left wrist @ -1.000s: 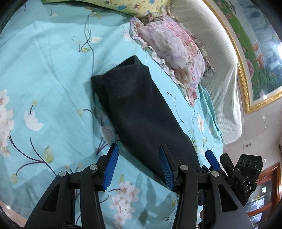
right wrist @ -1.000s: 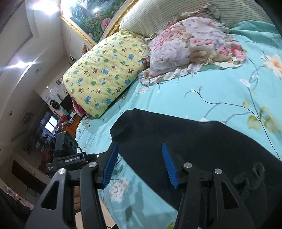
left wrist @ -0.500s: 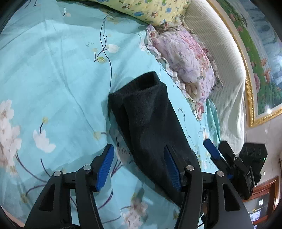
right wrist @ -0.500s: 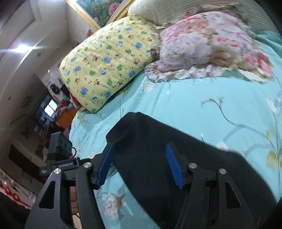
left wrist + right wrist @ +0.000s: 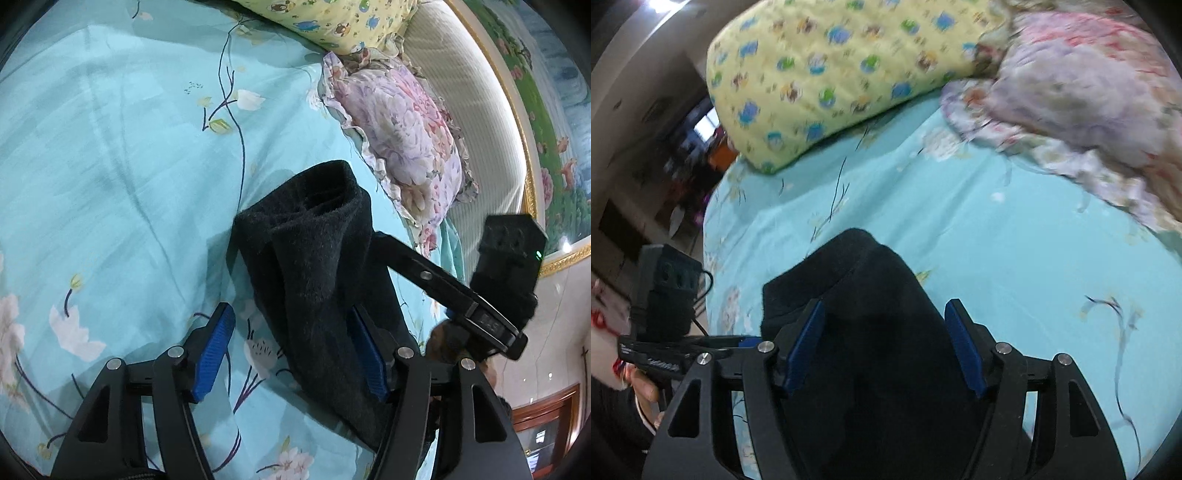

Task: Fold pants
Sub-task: 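Grasp the folded pants' end with the left gripper while the right gripper grasps beside it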

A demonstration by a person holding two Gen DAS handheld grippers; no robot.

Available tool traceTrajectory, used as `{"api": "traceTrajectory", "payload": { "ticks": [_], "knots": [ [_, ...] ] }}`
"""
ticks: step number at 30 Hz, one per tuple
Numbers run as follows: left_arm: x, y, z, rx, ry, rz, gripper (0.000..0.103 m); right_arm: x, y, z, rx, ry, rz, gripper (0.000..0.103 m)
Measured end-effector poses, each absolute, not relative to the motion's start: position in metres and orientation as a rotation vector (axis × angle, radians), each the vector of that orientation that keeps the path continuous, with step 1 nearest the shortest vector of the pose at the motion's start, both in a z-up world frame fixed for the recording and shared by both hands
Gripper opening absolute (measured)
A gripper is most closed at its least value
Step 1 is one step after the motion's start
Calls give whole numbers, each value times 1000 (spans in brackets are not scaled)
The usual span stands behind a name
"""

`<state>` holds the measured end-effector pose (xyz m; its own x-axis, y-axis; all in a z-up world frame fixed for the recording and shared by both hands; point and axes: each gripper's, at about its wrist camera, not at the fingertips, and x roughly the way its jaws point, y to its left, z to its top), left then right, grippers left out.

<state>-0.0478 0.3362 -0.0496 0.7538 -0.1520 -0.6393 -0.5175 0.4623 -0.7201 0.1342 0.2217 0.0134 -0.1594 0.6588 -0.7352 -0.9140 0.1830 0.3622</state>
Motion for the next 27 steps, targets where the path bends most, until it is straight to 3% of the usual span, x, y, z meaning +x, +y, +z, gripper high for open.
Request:
{"api": "traceTrajectory", "payload": {
  "ticks": [4, 11, 13, 16, 18, 21, 27],
  "knots": [
    [-42, 337, -50, -1079, 714, 255, 66, 141, 241, -3, -364, 1064, 1453, 67],
    [-30, 339, -48, -1032, 711, 283, 63, 168, 246, -16, -290, 1155, 1451, 37],
    [-24, 338, -47, -1006, 716, 296, 61, 175, 245, -18, -267, 1172, 1450, 36],
    [-19, 339, -48, -981, 726, 311, 48, 180, 242, -19, -233, 1190, 1463, 35],
    [-16, 340, -50, -979, 737, 305, 31, 179, 244, -19, -228, 1194, 1467, 35],
    [-17, 340, -49, -987, 729, 288, 22, 176, 244, -17, -228, 1184, 1472, 32],
    [-16, 327, -21, -921, 692, 267, 17, 171, 235, -2, -219, 1137, 1471, 25]
  ]
}}
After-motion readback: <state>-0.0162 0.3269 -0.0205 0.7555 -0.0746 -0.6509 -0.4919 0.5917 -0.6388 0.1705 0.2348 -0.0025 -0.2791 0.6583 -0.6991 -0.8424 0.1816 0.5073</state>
